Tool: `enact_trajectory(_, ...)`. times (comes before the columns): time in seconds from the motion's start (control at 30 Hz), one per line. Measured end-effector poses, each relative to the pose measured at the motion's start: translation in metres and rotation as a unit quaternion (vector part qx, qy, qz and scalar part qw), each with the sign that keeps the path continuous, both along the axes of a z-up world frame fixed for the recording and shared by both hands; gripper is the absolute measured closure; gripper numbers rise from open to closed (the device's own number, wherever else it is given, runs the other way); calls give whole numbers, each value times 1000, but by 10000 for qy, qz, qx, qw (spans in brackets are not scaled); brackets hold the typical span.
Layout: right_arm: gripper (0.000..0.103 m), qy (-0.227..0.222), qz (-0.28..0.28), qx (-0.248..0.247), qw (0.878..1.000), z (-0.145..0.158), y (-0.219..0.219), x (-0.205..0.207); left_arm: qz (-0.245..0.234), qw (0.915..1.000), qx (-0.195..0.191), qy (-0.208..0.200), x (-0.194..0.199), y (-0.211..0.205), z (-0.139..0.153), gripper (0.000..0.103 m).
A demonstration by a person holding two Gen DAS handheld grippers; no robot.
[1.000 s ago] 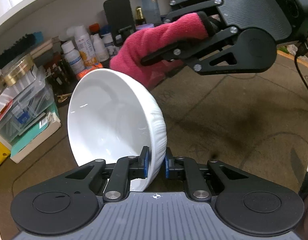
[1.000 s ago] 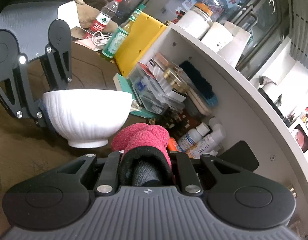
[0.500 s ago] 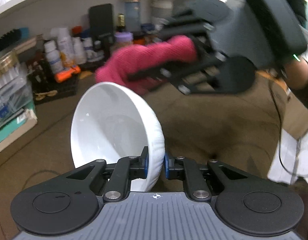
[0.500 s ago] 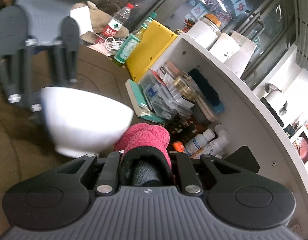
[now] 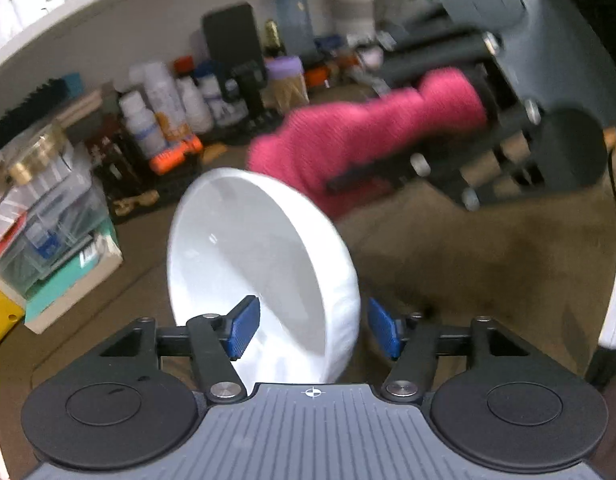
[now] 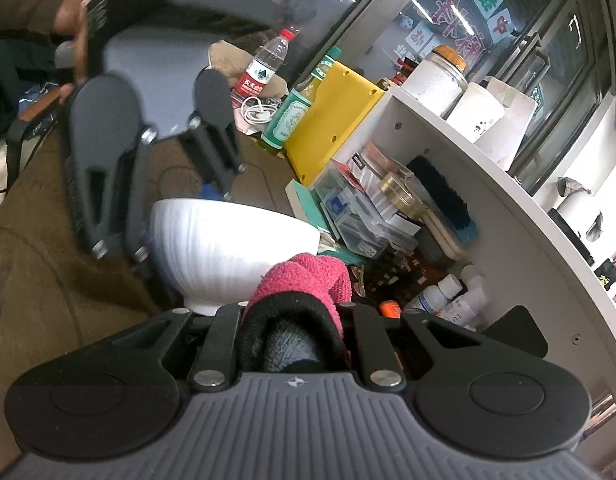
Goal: Clean bowl
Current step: 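Press the towel against the bowl's outer wall and wipe with the right gripper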
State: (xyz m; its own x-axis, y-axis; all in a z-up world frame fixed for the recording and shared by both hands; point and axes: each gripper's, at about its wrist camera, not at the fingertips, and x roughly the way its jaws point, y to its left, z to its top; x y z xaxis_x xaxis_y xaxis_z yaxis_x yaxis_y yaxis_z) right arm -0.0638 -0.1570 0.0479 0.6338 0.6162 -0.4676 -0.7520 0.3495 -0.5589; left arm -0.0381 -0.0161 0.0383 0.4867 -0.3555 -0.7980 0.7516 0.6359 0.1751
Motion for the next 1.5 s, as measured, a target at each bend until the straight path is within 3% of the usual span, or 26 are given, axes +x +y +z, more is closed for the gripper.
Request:
enact_trajectory(0.1,86,-20,19,-13,10000,1,4,-2,102,9999,43,20,2,2,-11,42)
enact_trajectory(0.17,86,-29,25,-29,10000,1,4,-2,153,9998,-145,61,3,6,-14,51)
enact_trajectory(0.2,86,-33,19,-42,10000,0,5,-3,108,9994,-288,126,2,8,-13,61)
enact_trajectory(0.3,86,-70,2,-112,9999,-1,6,-3,-1,9996,-283,-40,-4,6,-8,80)
enact_trajectory(0.4,86,-91,15,-147,9998,-2,7,-5,-23,9996,-292,62,-2,10,0,85)
enact_trajectory(0.57,86,-90,124,-169,9997,-2,5,-17,-51,9988,-400,263,-6,12,4,85)
enact_trajectory(0.7,86,-83,523,-192,9984,5,2,-47,28,9977,-562,378,-3,15,5,84)
enact_trajectory(0.87,86,-204,780,-163,9966,16,7,-67,-8,9983,-448,372,-1,8,7,85)
enact_trajectory(1.0,84,-372,251,-70,9990,14,19,-33,3,9987,-417,305,-1,9,9,85)
enact_trajectory(1.1,84,-506,-214,-84,9985,7,23,-5,25,9975,-597,375,2,15,13,86)
enact_trajectory(1.17,84,-381,-258,1,9989,4,22,5,13,9975,-604,354,3,15,13,87)
enact_trajectory(1.27,84,-237,-217,116,9994,3,20,10,125,9983,-540,175,3,15,11,80)
enact_trajectory(1.33,84,-189,-159,154,9996,4,18,9,224,9986,-470,39,2,14,11,66)
enact_trajectory(1.5,84,-169,-49,106,9998,5,21,5,482,9988,-103,10,9,3,-8,61)
